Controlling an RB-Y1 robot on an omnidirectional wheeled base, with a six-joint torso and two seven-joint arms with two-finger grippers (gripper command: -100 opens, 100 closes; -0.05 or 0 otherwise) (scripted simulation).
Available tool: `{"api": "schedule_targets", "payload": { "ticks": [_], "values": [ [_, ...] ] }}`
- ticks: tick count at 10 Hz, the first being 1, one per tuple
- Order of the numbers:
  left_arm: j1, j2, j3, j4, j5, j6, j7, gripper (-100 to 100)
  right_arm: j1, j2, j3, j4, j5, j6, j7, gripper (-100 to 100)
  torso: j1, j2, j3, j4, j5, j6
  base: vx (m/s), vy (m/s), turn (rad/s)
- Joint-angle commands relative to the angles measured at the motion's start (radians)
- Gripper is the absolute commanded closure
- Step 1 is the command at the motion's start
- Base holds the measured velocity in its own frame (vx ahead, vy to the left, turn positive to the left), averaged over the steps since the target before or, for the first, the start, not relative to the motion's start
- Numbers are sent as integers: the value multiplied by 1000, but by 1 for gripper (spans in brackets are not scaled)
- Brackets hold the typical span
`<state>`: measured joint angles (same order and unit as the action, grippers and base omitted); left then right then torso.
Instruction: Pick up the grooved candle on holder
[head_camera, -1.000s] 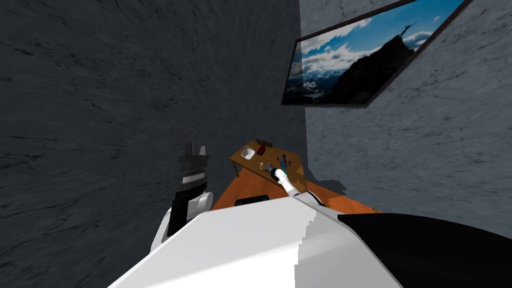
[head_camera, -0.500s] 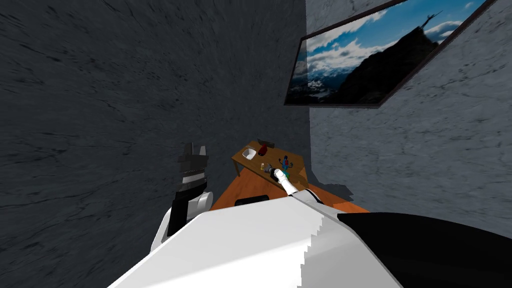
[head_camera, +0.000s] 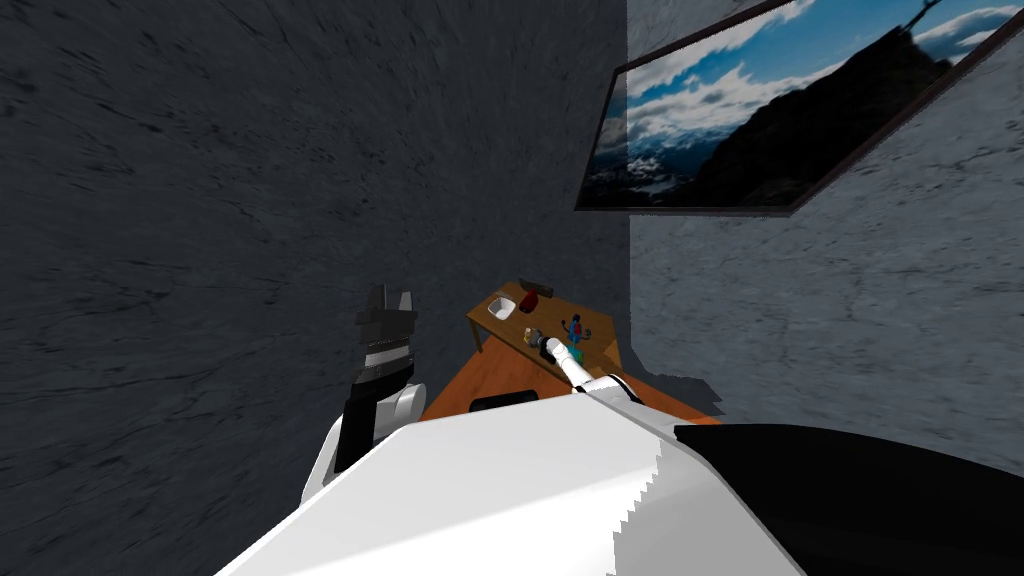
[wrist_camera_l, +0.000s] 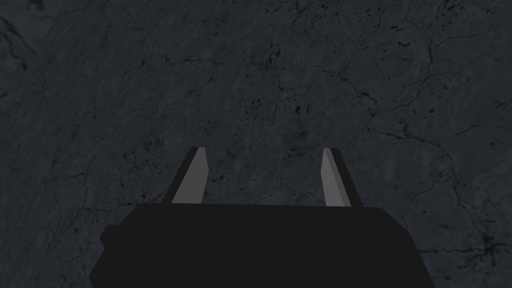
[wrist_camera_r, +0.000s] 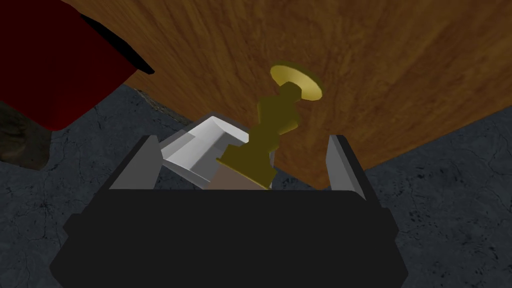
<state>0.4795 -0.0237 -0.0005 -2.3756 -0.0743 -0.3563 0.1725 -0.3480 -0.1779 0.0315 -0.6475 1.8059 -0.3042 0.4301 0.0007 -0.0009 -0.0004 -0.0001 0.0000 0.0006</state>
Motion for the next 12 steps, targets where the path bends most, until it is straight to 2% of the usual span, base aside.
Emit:
{"api": "schedule_targets", "payload": {
  "ticks": [1, 2, 3, 6, 7, 11, 12],
  "values": [
    [0, 0, 0, 0, 0, 0, 0, 0, 0, 0, 0, 0, 0, 0, 0, 0, 0, 0, 0, 0, 0, 0, 0, 0, 0],
    [0, 0, 0, 0, 0, 0, 0, 0, 25, 23, 4, -11, -11, 29, 20, -100, 0, 1, 0, 0, 0, 0, 79, -40, 71],
    [0, 0, 0, 0, 0, 0, 0, 0, 40, 37, 7, -17, -17, 46, 32, -100, -2, -3, -1, 0, 0, 0, 112, -69, 92],
    [0, 0, 0, 0, 0, 0, 0, 0, 36, 37, 5, -11, -23, 45, 45, -100, -1, -2, -1, -1, 0, 0, 41, -24, 2],
    [0, 0, 0, 0, 0, 0, 0, 0, 37, 37, 5, -12, -22, 46, 40, 100, 0, -1, 0, 0, 0, 0, 0, 0, 0],
    [0, 0, 0, 0, 0, 0, 0, 0, 38, 38, 5, -11, -23, 44, 39, 100, 1, 1, 1, 1, 1, 0, 0, 0, 0],
    [0, 0, 0, 0, 0, 0, 0, 0, 38, 38, 5, -11, -23, 44, 38, 0, 1, 1, 1, 1, 1, 0, 0, 0, 0]
  ]
}}
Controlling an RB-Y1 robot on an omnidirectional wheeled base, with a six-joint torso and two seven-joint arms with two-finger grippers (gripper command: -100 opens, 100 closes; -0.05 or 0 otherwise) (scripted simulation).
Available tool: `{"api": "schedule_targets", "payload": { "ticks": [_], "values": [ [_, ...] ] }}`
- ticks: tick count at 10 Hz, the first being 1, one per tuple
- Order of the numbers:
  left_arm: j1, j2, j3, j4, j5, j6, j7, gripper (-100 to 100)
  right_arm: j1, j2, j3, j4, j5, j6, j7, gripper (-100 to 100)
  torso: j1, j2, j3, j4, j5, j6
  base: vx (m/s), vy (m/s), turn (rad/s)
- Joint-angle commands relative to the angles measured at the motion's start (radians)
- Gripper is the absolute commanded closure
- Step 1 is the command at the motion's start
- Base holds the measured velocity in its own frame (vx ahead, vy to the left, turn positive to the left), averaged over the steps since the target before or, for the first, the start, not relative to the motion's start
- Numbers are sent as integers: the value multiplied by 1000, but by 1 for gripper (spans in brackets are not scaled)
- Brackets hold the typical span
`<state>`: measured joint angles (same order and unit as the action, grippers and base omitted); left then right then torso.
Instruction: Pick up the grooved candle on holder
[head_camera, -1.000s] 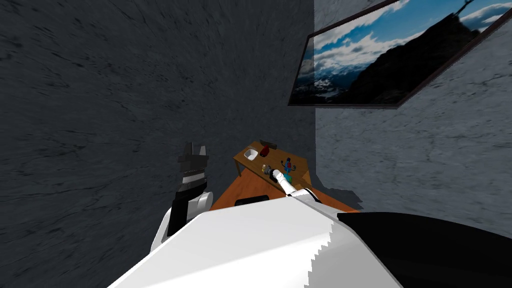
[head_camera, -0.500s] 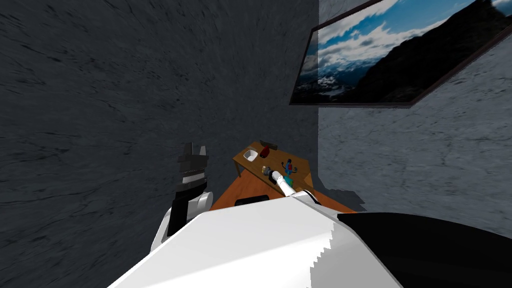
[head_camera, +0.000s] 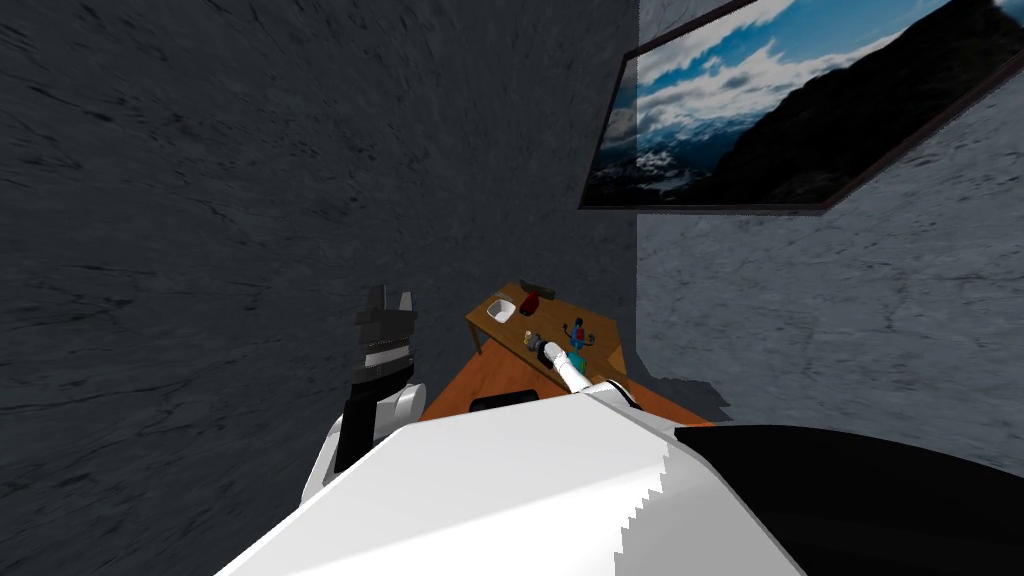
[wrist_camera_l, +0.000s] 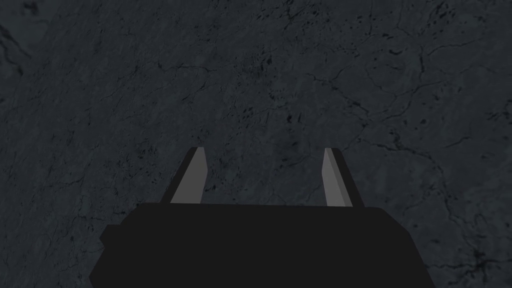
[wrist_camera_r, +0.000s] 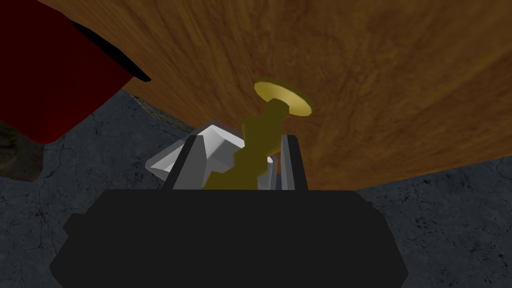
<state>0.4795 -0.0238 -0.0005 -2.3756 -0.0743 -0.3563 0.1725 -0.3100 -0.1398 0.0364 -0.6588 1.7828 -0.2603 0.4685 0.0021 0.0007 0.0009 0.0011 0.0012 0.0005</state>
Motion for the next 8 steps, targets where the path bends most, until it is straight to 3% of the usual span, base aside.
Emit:
{"api": "schedule_targets", "payload": {
  "ticks": [1, 3, 4, 6, 7, 8],
  "values": [
    [0, 0, 0, 0, 0, 0, 0, 0, -28, -29, -3, 7, 19, -32, -30, 100, 0, 0, 0, 0, 0, 0, -81, 56, -93],
    [0, 0, 0, 0, 0, 0, 0, 0, -28, -29, -3, 7, -19, -32, 40, 100, 4, 6, 4, 1, 1, 0, -83, 49, -24],
    [0, 0, 0, 0, 0, 0, 0, 0, -28, -29, -3, 7, 11, -32, 15, 100, 3, 6, 3, 1, 1, 0, -22, 7, 12],
    [0, 0, 0, 0, 0, 0, 0, 0, -28, -29, -3, 7, 19, -32, -30, 100, 1, 2, 1, 1, 1, 0, 3, -2, 0],
    [0, 0, 0, 0, 0, 0, 0, 0, -28, -28, -4, 9, 15, -33, -13, 100, 1, 1, 1, 1, 1, 0, 0, 0, 0],
    [0, 0, 0, 0, 0, 0, 0, 0, -28, -28, -4, 8, 15, -33, -18, 0, 1, 0, 0, 0, 1, 0, 0, 0, 0]
  ]
}}
